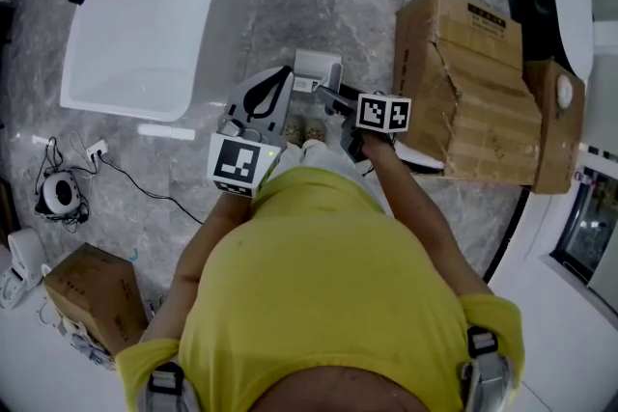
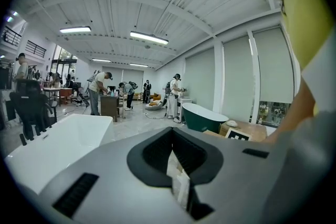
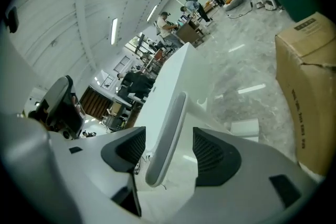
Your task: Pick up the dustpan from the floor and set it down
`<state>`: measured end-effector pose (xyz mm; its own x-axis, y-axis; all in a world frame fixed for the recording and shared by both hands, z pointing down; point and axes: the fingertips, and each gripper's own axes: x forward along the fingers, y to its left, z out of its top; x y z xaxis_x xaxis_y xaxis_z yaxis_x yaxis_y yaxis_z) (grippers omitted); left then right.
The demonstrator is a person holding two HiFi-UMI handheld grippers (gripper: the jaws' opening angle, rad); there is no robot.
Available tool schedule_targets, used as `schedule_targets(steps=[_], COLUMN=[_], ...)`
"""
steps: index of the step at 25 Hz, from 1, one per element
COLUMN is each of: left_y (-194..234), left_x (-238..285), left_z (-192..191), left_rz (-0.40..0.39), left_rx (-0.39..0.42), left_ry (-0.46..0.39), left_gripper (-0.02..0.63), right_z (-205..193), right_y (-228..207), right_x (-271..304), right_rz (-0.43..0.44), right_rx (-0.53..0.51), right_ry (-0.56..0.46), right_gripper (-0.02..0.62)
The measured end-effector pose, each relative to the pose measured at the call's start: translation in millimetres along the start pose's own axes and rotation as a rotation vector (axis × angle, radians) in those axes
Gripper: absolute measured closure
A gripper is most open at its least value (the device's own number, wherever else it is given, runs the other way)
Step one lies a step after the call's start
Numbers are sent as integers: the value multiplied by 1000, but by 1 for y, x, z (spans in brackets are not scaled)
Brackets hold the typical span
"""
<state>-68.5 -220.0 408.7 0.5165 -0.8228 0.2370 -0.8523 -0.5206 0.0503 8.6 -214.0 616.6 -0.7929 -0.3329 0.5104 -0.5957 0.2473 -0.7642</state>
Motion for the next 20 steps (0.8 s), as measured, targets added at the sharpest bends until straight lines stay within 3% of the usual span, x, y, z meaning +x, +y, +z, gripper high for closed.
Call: schedule_targets(steps=[3,5,10,15,20], left_y=[-6,-10,-19,-24,-26], left_x=[-1,0,3,6,5], left_z=[2,4,18,52,108], left_rz=[-19,-31,-54,-46,1], left_rx=[1,3,23,73,131], left_ry=[-14,-24,-57,-121,-219], left_gripper=[604,604,604,604,604], right_z=[6,18,70,127,157], right_y=[2,6,47,113,170], right_x=[-18,-36,-93,-159,-220], right_rz=[-87,-143,-270,-351,-396], right_rx=[-8,-56,-324,-604,-765], right_ry=[-36,-107,-332,-603,-835], right_gripper=[290,318,583,584,584])
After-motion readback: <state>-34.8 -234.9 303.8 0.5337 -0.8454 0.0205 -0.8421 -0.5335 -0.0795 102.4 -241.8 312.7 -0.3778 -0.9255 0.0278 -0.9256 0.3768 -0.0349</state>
